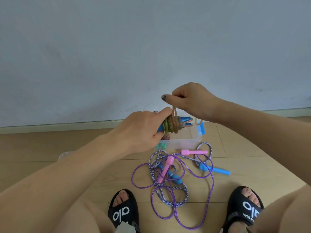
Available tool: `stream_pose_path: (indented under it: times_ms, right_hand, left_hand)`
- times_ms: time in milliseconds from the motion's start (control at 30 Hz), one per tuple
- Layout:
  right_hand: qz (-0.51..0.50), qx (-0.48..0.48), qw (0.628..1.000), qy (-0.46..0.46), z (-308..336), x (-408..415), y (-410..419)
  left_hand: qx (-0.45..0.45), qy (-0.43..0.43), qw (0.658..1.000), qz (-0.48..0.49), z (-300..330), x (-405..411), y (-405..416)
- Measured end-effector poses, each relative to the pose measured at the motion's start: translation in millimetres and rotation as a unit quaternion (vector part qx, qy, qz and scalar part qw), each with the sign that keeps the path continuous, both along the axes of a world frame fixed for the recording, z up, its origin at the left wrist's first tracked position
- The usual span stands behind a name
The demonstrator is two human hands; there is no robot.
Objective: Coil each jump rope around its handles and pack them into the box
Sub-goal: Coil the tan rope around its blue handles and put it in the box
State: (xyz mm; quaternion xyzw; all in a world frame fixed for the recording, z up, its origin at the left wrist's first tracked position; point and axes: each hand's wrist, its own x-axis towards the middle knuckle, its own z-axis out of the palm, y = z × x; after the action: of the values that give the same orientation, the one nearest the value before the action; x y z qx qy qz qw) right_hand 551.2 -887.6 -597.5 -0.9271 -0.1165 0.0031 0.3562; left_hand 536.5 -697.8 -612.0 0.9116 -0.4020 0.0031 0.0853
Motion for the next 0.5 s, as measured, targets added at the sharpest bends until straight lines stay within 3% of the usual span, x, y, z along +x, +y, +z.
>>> stream_pose_path:
  times_ms: [67, 167, 267, 333, 500]
  right_hand:
    - [0.002, 0.04, 0.997, 0.065, -10.8, 1.5, -1.5]
    - [-0.03, 0.151, 0.979, 0.137, -33.4, -1.4, 0.4]
    - [-0.082, 0.173, 0.973, 0.125, -38.3, -13.4, 10.2]
    - [-0.099, 0.141, 0.979, 0.106, -33.4, -22.4, 16.4]
    - [-0.053, -0.126, 0.991, 0.001, -20.7, -38.8, 20.6]
  left_hand:
    - [-0.054, 0.009, 0.998, -0.009, 1.8, 0.8, 3.5]
    - [-0.183, 0.091, 0.979, 0.009, 4.8, -0.8, 5.3]
    - [-0.335, 0.206, 0.914, 0.103, 9.2, 2.7, 1.1]
    - [-0.383, 0.259, 0.869, 0.174, 8.2, 11.1, -0.7]
    - [-0.294, 0.292, 0.869, 0.272, 0.7, 26.8, 3.0]
